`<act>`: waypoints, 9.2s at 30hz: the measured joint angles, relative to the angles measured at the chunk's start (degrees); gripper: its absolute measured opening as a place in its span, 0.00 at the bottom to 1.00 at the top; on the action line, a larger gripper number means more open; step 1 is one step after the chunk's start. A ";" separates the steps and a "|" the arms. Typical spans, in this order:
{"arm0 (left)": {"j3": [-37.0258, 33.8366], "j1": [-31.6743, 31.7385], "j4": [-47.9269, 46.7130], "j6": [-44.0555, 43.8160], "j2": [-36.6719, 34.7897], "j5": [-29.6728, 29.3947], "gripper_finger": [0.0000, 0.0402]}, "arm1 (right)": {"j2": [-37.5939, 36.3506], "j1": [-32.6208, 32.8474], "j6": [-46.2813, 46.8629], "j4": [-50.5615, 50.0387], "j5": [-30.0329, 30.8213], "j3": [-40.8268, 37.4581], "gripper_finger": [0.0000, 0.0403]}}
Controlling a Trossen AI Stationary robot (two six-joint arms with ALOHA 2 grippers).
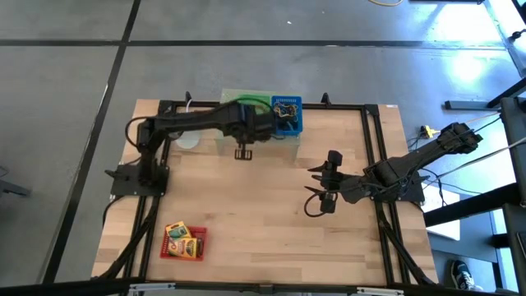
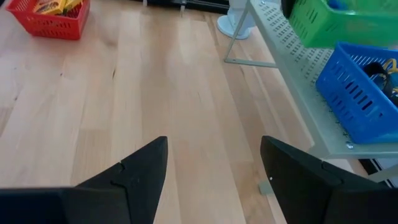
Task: Pick & Place Office Desk Supplies
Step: Put the green bin on the shelf, then put the red bin on the shelf
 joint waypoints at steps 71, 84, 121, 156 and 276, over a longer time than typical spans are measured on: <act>-3.95 3.94 9.37 1.46 -0.04 3.22 0.31 | -0.02 0.01 0.13 -1.27 -0.26 0.00 0.64; 4.26 1.08 4.12 -3.04 -0.07 1.19 0.33 | -0.02 0.00 0.42 -1.50 -0.31 0.00 0.64; 8.72 -47.71 -10.06 -105.80 7.53 13.81 0.34 | -0.02 0.02 5.14 -2.50 -2.40 0.00 0.64; -16.11 -52.45 1.31 -113.50 2.45 26.40 0.33 | -0.02 0.00 4.70 -2.76 -1.44 0.00 0.64; -16.85 -2.20 -6.26 -8.00 -16.59 -4.27 0.00 | -0.02 0.02 2.05 -2.89 -1.78 0.01 0.64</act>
